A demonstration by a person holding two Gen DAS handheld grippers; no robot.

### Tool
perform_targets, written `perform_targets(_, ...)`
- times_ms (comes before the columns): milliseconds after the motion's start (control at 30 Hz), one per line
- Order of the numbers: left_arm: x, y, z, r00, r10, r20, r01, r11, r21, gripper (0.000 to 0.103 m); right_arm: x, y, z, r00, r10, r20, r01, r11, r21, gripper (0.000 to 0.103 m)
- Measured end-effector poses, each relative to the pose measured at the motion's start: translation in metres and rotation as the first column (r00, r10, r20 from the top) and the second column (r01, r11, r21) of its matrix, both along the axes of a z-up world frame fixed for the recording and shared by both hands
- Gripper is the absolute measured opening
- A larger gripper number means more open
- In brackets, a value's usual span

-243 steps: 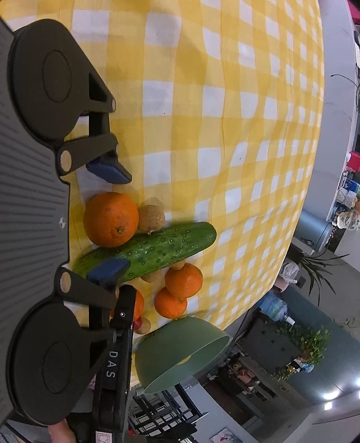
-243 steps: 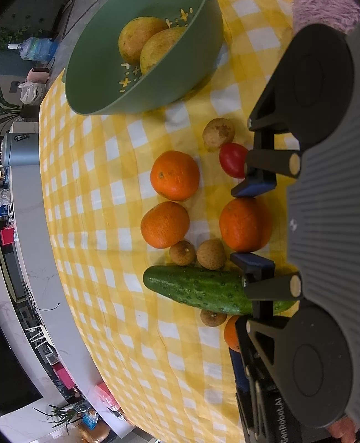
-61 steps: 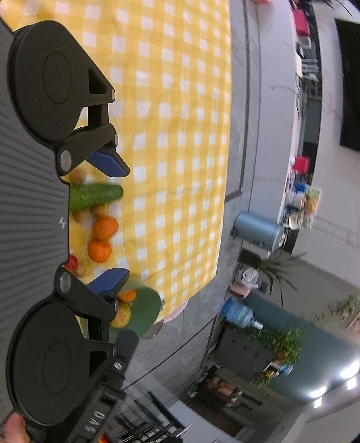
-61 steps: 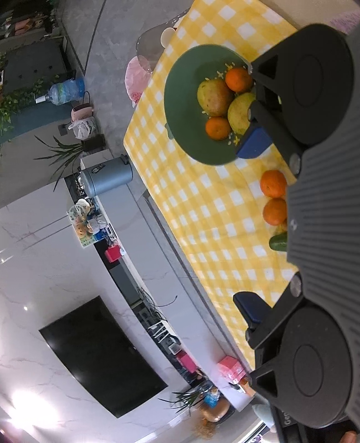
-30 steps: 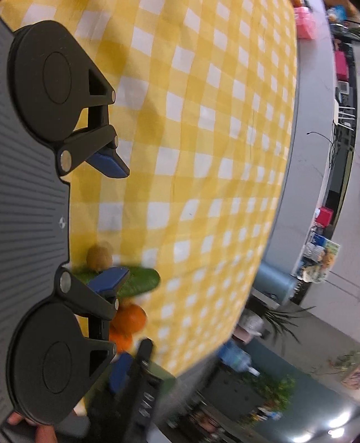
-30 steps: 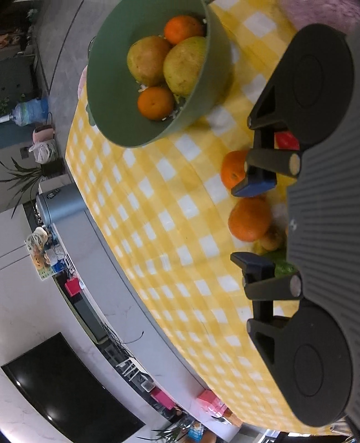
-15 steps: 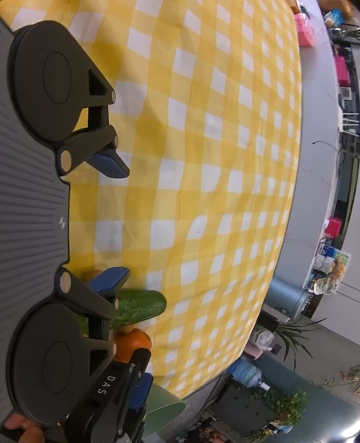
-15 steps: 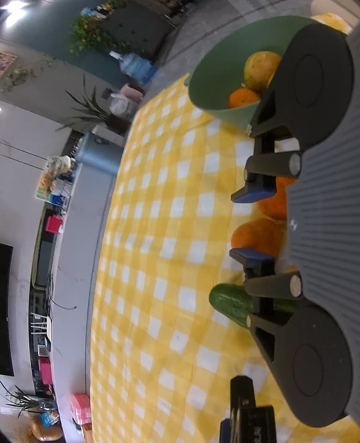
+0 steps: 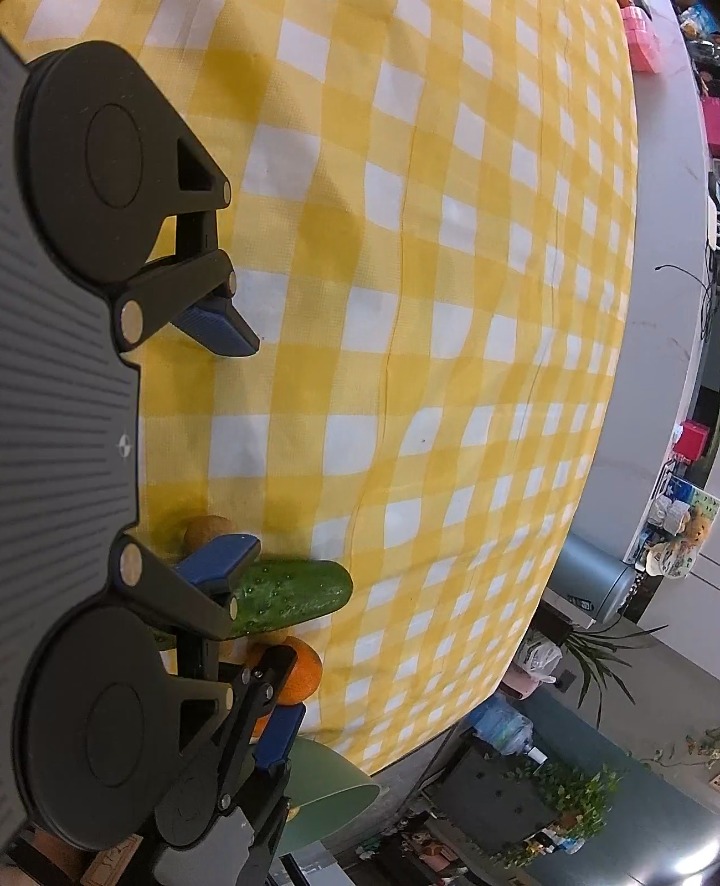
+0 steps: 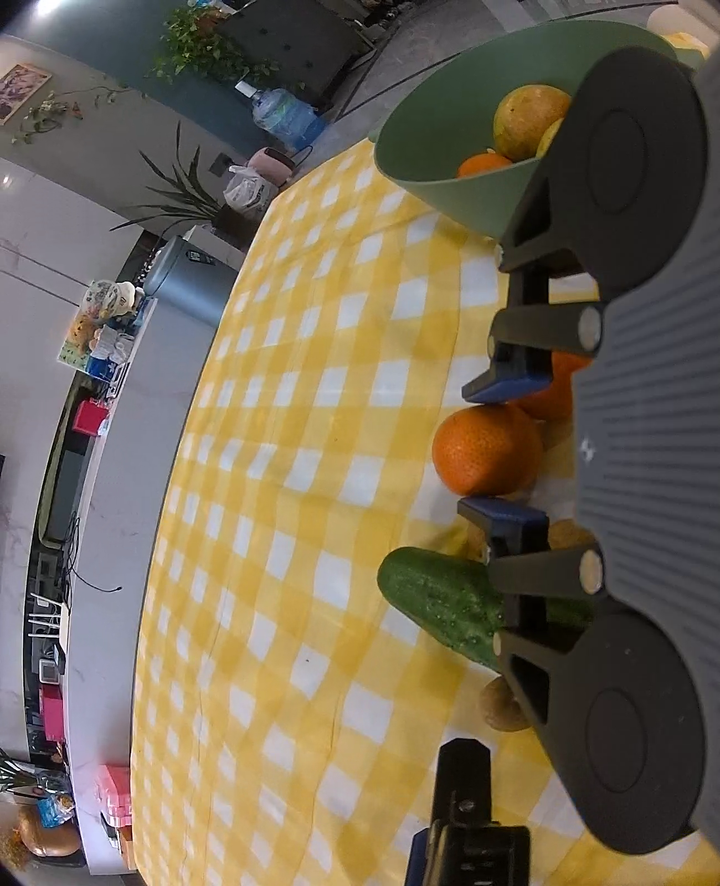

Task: Organize fruits
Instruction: 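Grasp an orange with the right gripper and lift it toward the colander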

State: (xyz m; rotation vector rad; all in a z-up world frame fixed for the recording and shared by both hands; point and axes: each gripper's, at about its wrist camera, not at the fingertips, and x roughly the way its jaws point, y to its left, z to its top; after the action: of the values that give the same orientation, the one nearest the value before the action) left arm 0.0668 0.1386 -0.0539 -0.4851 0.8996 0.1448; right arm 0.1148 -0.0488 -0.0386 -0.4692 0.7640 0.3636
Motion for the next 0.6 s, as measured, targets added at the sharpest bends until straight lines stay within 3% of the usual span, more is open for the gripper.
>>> perform_targets(200, -0.001, 0.004, 0.001, 1.000, 0.019, 0.002, -0.019, 1.000, -0.002, 0.086, -0.003, -0.004, 0.012, 1.000, -0.016, 0.023, 0.015, 0.999, 0.036, 0.033)
perform_targets(333, -0.006, 0.010, 0.006, 0.997, 0.069, 0.024, -0.070, 0.998, 0.003, 0.086, -0.011, -0.012, 0.042, 1.000, 0.000, 0.026, -0.005, 0.980, 0.199, 0.033)
perform_targets(467, -0.013, 0.028, 0.008, 0.983, 0.182, 0.032, -0.182, 0.983, 0.008, 0.086, -0.023, -0.010, 0.062, 0.994, 0.101, -0.035, -0.083, 0.937, 0.339, 0.033)
perform_targets(600, -0.023, 0.049, 0.008, 0.951, 0.307, 0.028, -0.308, 0.951, 0.032, 0.086, -0.036, 0.005, 0.064, 0.957, 0.251, -0.146, -0.170, 0.893, 0.417, 0.033)
